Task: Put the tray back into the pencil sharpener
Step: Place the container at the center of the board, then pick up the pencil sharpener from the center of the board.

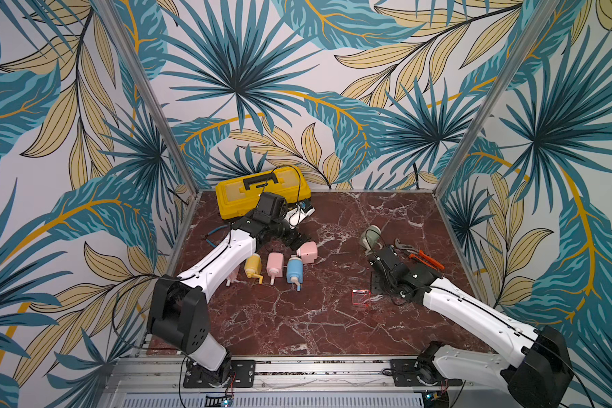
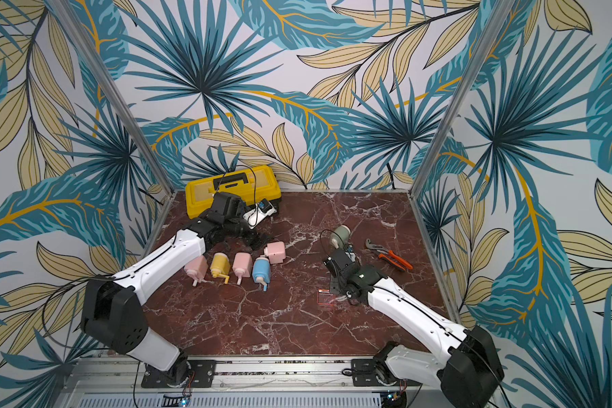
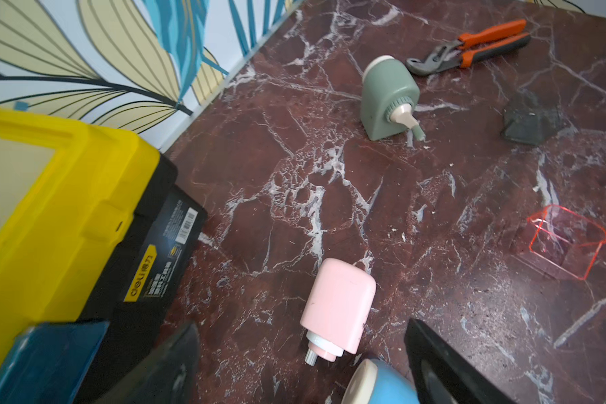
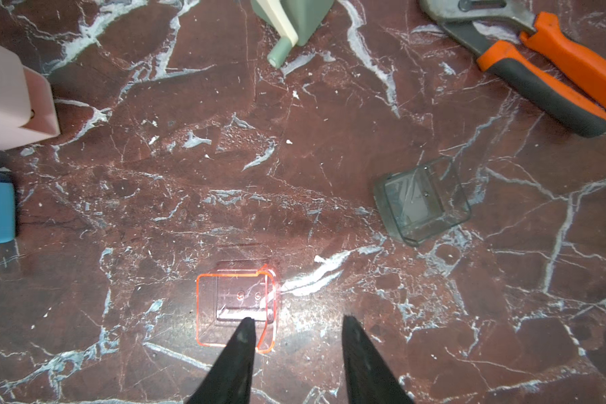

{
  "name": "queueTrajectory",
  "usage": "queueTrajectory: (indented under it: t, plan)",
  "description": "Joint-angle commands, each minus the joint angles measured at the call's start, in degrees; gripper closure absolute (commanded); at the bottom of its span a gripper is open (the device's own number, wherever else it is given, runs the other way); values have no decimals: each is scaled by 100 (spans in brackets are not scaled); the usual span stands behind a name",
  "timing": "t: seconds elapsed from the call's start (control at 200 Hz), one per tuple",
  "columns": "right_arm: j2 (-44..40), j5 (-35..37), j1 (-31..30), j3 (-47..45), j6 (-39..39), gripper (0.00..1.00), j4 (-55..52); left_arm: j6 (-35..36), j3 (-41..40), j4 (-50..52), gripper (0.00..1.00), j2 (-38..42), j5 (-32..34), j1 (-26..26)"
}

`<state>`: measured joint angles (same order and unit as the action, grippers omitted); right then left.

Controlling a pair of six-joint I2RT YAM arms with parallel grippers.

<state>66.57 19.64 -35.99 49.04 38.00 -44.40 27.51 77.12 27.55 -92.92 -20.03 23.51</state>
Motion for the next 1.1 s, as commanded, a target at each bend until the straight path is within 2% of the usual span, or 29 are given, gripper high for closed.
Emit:
queueTrajectory:
  t: [0.0,0.195,0.426,0.811,1.097]
  plan:
    - [-86,207,23,-130,142,57,-232,707,327,795,6,-316,-331,-29]
    - [-4,129,50,-109,128,57,-173,866,610,1099,5,-840,-501,-5]
    - [-35,66,57,-160,190,57,-150,1087,1135,1220,5,-1523,-52,-6]
    - [-75,53,67,-243,261,57,-139,1621,1485,1927,3,-2075,-259,46]
    - [-84,40,66,-267,293,57,-139,1814,1742,2061,13,-2481,-178,180]
